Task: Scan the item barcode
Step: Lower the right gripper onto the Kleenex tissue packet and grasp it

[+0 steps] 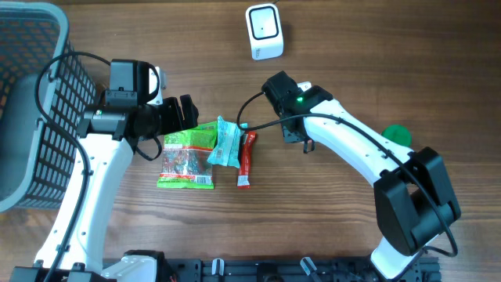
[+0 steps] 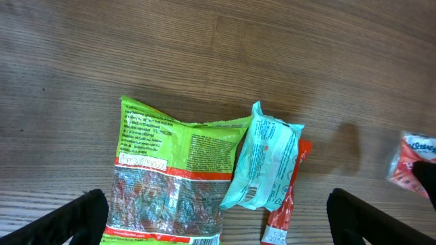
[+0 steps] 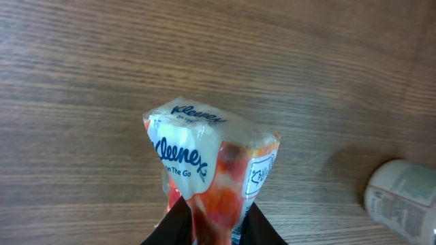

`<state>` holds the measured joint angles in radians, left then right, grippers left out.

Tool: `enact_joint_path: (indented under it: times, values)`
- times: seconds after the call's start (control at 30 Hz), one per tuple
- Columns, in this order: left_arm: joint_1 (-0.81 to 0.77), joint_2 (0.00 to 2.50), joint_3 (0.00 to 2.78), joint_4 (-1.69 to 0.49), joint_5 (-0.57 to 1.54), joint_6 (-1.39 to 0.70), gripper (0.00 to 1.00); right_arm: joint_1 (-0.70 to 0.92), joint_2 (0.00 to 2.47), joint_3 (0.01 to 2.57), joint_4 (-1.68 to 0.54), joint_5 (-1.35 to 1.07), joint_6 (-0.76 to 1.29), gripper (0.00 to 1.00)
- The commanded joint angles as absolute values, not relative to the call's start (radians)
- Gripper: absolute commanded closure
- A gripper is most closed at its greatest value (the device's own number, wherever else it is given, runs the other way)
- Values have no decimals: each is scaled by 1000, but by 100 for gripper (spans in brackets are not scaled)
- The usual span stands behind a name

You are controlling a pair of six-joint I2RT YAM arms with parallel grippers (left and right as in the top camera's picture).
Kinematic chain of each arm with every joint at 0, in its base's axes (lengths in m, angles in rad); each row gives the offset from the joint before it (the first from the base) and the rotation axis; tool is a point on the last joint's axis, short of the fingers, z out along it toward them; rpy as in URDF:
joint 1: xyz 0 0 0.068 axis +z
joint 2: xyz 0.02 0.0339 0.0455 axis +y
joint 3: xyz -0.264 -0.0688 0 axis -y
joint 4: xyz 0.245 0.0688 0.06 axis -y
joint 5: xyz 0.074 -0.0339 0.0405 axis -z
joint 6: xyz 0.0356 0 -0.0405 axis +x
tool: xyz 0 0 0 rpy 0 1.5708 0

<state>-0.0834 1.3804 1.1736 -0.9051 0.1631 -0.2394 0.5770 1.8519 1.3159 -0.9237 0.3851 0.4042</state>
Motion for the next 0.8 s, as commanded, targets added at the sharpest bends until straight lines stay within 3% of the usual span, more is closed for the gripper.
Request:
enact_joint_path:
  times: [0.0, 0.2, 0.77]
  values:
    - [-88, 1383, 1177, -903, 174, -248, 0, 575, 1861, 1314, -926, 452, 432, 81]
    - [-88, 1383, 1177, -903, 174, -247, 0, 575, 1869, 1314, -968, 598, 456, 83]
    - [-88, 1383, 1177, -903, 174, -247, 0, 575, 1963, 1313, -989, 624, 471, 81]
